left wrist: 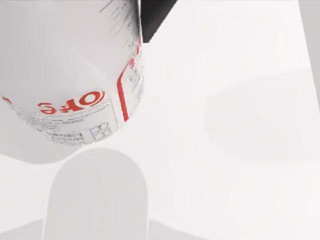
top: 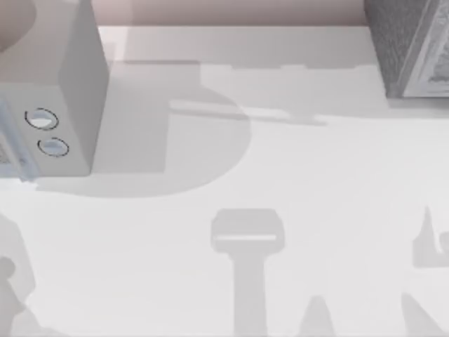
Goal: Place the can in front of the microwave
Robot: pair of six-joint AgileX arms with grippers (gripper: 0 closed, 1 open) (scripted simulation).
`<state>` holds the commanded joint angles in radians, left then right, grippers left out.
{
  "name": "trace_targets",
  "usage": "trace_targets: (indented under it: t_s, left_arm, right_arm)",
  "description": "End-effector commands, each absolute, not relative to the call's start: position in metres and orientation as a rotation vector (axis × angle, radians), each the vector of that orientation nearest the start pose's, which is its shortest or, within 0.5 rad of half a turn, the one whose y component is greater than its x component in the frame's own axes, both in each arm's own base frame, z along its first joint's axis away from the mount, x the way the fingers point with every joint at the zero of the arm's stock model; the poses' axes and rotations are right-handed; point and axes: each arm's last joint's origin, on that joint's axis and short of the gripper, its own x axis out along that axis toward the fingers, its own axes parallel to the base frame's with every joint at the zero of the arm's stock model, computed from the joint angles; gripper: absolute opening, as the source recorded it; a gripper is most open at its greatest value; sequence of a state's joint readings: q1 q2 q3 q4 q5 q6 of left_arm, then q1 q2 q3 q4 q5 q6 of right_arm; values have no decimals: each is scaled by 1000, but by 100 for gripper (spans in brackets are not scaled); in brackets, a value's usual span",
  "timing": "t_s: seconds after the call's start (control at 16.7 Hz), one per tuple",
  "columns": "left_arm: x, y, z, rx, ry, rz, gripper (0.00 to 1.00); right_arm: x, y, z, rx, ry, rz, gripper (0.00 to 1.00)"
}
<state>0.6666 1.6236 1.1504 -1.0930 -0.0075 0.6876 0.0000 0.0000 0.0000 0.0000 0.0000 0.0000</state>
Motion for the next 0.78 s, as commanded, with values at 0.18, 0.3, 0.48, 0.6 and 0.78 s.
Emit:
trace_targets:
  t_s: [0.18, 0.3, 0.48, 0.6, 0.78]
  left_arm:
    - [223, 178, 204, 25, 1574, -11, 0]
    - [223, 178, 200, 22, 1571, -11, 0]
    - [223, 179, 198, 23, 1572, -9, 0]
    - [223, 179, 198, 23, 1572, -9, 8]
    - [223, 179, 198, 23, 1572, -9, 30]
  right_arm:
    - [106, -1, 160, 0, 0, 0, 100]
    - [106, -1, 160, 0, 0, 0, 100]
    - [106, -1, 160, 0, 0, 0, 100]
    - [106, -1, 160, 0, 0, 0, 100]
    - [106, -1, 160, 0, 0, 0, 100]
